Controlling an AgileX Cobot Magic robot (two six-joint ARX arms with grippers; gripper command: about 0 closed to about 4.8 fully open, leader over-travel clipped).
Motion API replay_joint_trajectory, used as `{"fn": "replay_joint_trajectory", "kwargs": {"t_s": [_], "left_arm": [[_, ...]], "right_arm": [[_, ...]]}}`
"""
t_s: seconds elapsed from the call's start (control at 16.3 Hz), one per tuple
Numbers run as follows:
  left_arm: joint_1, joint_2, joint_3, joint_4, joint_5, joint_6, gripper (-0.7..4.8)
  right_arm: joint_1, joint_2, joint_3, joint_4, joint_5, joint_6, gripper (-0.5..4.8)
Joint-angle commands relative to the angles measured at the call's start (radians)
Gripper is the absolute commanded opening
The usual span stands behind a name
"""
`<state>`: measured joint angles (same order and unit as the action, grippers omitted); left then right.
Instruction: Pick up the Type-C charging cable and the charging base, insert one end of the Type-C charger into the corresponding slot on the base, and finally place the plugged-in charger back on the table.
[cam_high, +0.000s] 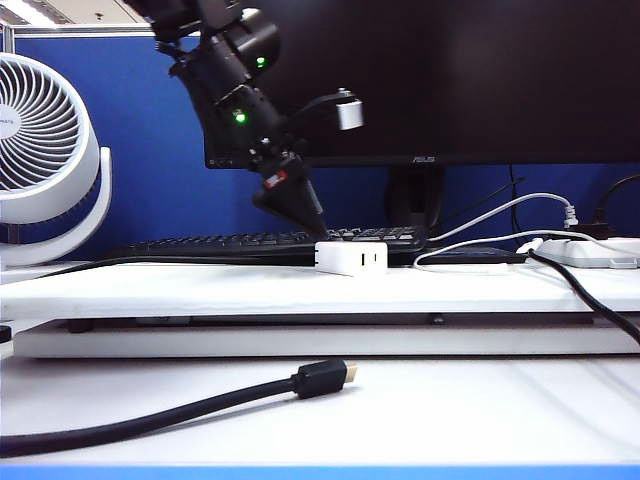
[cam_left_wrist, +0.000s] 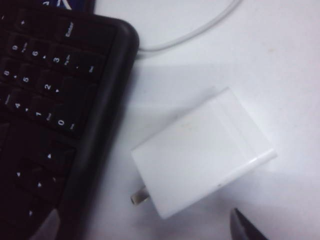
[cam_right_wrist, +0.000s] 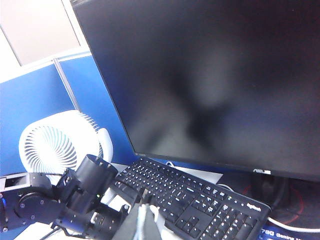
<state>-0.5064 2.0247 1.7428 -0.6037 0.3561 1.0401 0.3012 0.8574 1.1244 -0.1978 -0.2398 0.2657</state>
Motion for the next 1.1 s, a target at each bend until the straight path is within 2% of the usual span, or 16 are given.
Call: {"fn": "replay_joint_trajectory", "kwargs": {"t_s": [0.06, 0.37, 0.43, 0.55, 0.61, 0.68, 0.74, 0.86, 0.98, 1.1], "left_arm": [[-0.011, 0.002, 0.001, 0.014, 0.109, 0.026, 4.79], [-0.018, 0.061, 0.0, -0.005, 0.085, 0.026, 4.79], [-0.018, 0.07, 0.0, -0.002, 0.085, 0.026, 4.53], [-0.018, 0.076, 0.0, -0.001, 0.082, 0.026, 3.69], [-0.019, 0.076, 0.0, -0.001, 0.082, 0.025, 3.62], [-0.029, 0.076, 0.0, -0.005, 0.082, 0.005, 3.0], [-0.034, 0.076, 0.0, -0.009, 0.083, -0.048, 2.72], [-0.05, 0.072, 0.001, -0.05, 0.075, -0.114, 2.72], [-0.068, 0.061, 0.002, -0.092, 0.008, -0.113, 2.76], [-0.09, 0.037, 0.002, -0.085, -0.024, -0.077, 4.31]], "right_arm": [[0.0, 0.0, 0.004, 0.05, -0.002, 0.003, -0.01], [0.0, 0.0, 0.004, 0.053, -0.003, 0.003, -0.01], [0.0, 0.0, 0.004, 0.053, -0.003, 0.003, -0.01], [0.0, 0.0, 0.004, 0.053, -0.003, 0.003, -0.01], [0.0, 0.0, 0.004, 0.053, -0.003, 0.003, -0.01], [0.0, 0.0, 0.004, 0.053, -0.003, 0.003, -0.01], [0.0, 0.0, 0.004, 0.053, -0.003, 0.003, -0.01], [0.0, 0.0, 0.004, 0.053, -0.003, 0.003, -0.01], [0.0, 0.0, 0.004, 0.053, -0.003, 0.003, -0.01], [0.0, -0.001, 0.004, 0.053, -0.007, 0.003, -0.01]]}}
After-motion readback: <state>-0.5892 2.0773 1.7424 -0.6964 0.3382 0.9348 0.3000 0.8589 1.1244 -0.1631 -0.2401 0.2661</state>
